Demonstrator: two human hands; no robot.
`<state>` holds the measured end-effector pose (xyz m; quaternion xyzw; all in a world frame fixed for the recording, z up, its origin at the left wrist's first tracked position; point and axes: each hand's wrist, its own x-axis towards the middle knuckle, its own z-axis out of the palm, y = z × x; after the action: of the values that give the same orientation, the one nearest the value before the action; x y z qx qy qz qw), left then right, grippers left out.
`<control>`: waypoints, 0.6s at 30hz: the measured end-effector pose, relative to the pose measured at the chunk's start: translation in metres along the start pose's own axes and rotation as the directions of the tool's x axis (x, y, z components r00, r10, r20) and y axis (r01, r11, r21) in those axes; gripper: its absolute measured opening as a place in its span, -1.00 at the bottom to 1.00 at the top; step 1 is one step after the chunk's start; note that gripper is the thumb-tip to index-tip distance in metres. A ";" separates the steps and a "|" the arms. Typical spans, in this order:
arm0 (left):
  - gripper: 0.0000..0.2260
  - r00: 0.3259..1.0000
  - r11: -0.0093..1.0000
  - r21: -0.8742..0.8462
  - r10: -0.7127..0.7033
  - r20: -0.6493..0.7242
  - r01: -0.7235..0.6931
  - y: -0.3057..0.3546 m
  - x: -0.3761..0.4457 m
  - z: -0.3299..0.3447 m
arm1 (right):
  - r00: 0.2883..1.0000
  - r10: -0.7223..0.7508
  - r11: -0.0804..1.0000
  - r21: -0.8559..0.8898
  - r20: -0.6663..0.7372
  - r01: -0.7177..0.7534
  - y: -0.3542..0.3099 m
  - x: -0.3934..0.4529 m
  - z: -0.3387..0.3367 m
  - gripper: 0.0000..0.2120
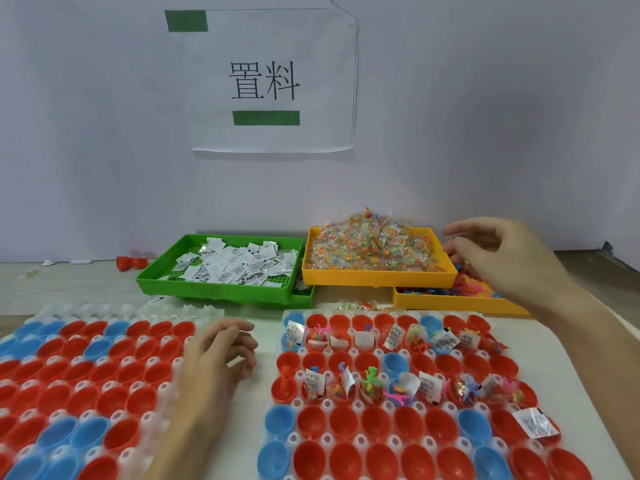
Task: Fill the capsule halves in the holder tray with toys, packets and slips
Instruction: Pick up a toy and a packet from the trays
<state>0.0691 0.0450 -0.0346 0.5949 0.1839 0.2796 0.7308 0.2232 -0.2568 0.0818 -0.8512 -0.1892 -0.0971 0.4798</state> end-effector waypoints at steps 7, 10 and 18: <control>-0.73 0.999 0.946 -0.322 -0.042 0.009 0.043 0.007 -0.004 0.005 | 0.984 -0.082 0.992 -0.078 0.160 0.095 -0.035 0.031 0.043 -0.89; -0.73 0.998 0.919 -0.390 -0.050 0.040 0.062 0.008 -0.004 0.009 | 0.970 -0.007 0.960 -0.270 0.243 0.074 -0.028 0.047 0.071 -0.86; -0.72 0.998 0.940 -0.336 -0.049 0.045 0.062 0.008 -0.001 0.013 | 0.948 0.092 0.894 -0.445 0.305 0.057 -0.006 0.067 0.103 -0.86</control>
<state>0.0740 0.0356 -0.0236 0.4605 0.1367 0.2755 0.8327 0.2795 -0.1504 0.0562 -0.9447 -0.2288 0.0048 0.2347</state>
